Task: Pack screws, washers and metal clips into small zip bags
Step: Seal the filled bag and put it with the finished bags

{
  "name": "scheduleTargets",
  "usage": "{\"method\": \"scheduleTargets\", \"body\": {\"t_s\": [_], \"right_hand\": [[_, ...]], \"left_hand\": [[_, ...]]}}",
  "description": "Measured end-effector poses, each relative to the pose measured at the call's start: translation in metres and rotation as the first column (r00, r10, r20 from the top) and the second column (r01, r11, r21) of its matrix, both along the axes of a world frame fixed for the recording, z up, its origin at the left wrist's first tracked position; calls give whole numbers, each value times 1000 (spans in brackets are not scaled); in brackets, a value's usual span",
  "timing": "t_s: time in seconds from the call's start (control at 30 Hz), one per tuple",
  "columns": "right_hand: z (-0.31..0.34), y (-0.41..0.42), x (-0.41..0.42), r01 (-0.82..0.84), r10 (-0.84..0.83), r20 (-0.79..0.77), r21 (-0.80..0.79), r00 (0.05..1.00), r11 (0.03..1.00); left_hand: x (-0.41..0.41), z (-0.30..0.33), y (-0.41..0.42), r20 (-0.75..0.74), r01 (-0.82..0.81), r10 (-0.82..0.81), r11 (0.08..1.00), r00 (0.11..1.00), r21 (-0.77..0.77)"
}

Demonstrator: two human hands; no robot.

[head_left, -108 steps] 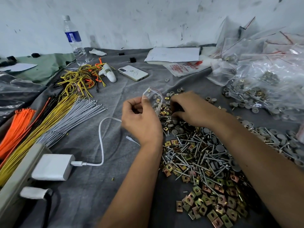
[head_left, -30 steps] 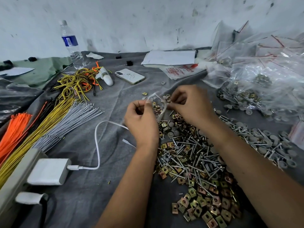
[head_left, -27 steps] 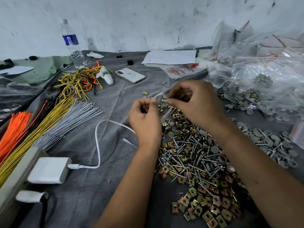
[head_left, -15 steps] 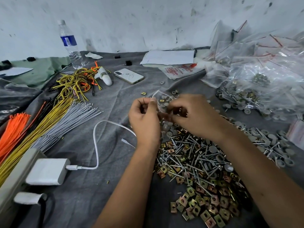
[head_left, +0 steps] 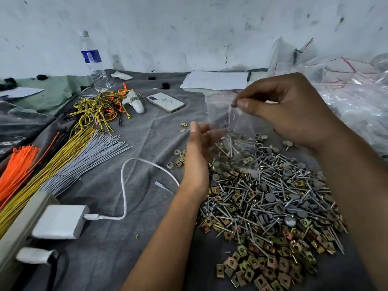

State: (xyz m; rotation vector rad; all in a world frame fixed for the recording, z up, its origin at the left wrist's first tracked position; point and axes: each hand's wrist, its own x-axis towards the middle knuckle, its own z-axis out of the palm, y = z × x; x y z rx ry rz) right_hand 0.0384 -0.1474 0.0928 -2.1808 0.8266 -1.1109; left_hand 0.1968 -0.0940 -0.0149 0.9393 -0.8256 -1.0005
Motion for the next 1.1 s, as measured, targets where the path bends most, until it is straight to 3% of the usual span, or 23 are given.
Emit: {"method": "scheduleTargets", "body": {"t_s": [0.1, 0.33, 0.53, 0.67, 0.73, 0.97, 1.1], "right_hand": [[0, -5, -7, 57, -54, -146, 15, 988, 998], [-1, -17, -15, 162, -186, 153, 159, 971, 974], [-29, -22, -19, 172, -344, 434, 388, 832, 905], [-54, -21, -26, 45, -283, 358, 547, 890, 836], [-68, -17, -26, 14, -219, 307, 552, 926, 834], [-86, -15, -23, -69, -179, 466, 468, 867, 881], [-87, -16, -25, -88, -176, 484, 475, 857, 876]], "left_hand": [[-4, 2, 6, 21, 194, -195, 981, 981, 27], [-2, -4, 5, 135, 352, -360, 933, 923, 79], [-6, -6, 2, 135, 343, -347, 938, 928, 50], [-9, -5, 3, 195, 310, -319, 947, 927, 80], [-9, -6, 3, 241, 272, -288, 957, 927, 96], [-5, -10, 2, 276, 245, -270, 962, 922, 122], [-2, -6, 2, 173, 241, -274, 952, 946, 187]]}}
